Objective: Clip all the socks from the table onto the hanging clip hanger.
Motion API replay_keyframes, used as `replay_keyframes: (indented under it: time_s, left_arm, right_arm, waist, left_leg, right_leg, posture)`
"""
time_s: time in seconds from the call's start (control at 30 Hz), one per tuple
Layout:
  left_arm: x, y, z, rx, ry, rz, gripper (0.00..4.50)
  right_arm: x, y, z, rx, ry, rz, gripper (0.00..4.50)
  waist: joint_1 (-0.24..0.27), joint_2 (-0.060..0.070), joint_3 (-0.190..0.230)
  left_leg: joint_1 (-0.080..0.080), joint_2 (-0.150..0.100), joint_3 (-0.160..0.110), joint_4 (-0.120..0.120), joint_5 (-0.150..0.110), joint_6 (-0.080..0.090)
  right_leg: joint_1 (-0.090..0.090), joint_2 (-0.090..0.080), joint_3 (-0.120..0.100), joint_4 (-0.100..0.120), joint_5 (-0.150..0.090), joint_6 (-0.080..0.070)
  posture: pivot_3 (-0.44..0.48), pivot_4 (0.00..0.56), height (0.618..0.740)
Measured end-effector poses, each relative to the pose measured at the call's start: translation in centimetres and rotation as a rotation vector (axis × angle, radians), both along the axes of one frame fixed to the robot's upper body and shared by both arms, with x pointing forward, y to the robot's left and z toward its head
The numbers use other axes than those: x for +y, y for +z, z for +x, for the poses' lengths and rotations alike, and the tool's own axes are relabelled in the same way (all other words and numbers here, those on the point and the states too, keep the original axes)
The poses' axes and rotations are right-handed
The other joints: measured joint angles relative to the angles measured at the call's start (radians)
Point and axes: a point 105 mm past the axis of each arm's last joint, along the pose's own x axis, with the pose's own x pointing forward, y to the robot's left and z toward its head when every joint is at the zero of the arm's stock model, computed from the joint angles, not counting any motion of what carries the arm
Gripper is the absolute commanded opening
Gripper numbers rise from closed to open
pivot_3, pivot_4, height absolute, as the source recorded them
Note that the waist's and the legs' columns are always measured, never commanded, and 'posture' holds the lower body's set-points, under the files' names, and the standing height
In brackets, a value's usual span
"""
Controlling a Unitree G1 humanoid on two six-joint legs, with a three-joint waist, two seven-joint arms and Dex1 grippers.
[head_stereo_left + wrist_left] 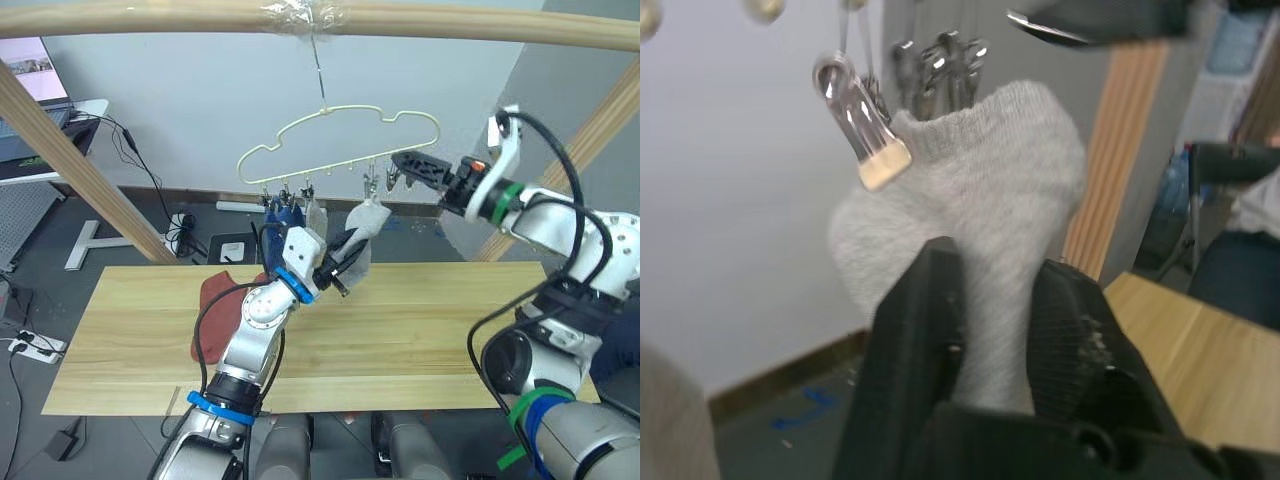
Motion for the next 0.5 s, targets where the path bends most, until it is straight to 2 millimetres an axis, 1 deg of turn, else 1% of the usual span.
replay_keyframes:
  time_s: [0.03, 0.13, 0.23, 0.33, 0.4, 0.5]
  left_arm:
    - [0.3, -0.4, 0.0, 0.038, 0.0, -0.013, 2.36]
    - [1.3, -1.8, -0.2, 0.153, -0.004, -0.033, 2.36]
    - [2.9, -2.7, -0.7, 0.23, -0.009, 0.007, 2.36]
    - [4.5, -2.6, -0.8, 0.247, 0.017, 0.056, 2.36]
    - [5.1, -2.3, -0.8, 0.245, 0.021, 0.088, 2.36]
    - [6.2, -1.0, -1.0, 0.207, 0.032, 0.125, 2.39]
  right_arm:
    - [0.2, -0.6, -0.3, -0.006, -0.004, -0.021, 4.5]
    - [0.6, -2.1, -1.1, -0.038, -0.02, -0.098, 4.5]
    - [0.9, -4.0, -1.8, -0.093, -0.053, -0.201, 4.5]
    - [1.2, -5.9, -1.9, -0.115, -0.108, -0.245, 4.5]
    - [1.3, -6.6, -1.7, -0.151, -0.161, -0.282, 4.5]
    - [2.2, -6.9, -1.7, -0.247, -0.226, -0.335, 3.91]
  waist:
    - [-0.005, 0.0, 0.0]
    - [-0.019, 0.0, 0.0]
    - [-0.025, 0.0, 0.0]
    - [-0.027, 0.0, 0.0]
    - [-0.027, 0.0, 0.0]
    - [-0.027, 0.0, 0.0]
  left_leg:
    - [0.0, 0.0, 0.001, 0.0, 0.0, 0.0]
    - [0.001, 0.0, 0.0, 0.002, 0.0, 0.0]
    - [0.002, 0.001, 0.0, 0.004, 0.0, 0.0]
    - [0.002, 0.002, 0.0, 0.009, 0.0, 0.0]
    - [0.002, 0.002, 0.002, 0.011, 0.0, 0.0]
    - [0.002, 0.003, 0.005, 0.012, 0.0, 0.0]
  right_leg:
    - [0.0, 0.001, 0.001, 0.0, 0.0, 0.0]
    - [-0.001, 0.001, 0.001, 0.005, -0.002, 0.004]
    - [-0.001, 0.002, 0.0, 0.008, -0.003, 0.004]
    - [-0.001, 0.002, 0.0, 0.012, -0.003, 0.004]
    - [-0.001, 0.002, 0.001, 0.012, -0.003, 0.005]
    - [0.0, 0.001, 0.002, 0.012, -0.002, 0.005]
  posture:
    - [0.065, 0.192, 0.74]
    - [0.061, 0.191, 0.74]
    - [0.063, 0.188, 0.74]
    - [0.077, 0.183, 0.74]
    - [0.078, 0.181, 0.74]
    - [0.088, 0.178, 0.74]
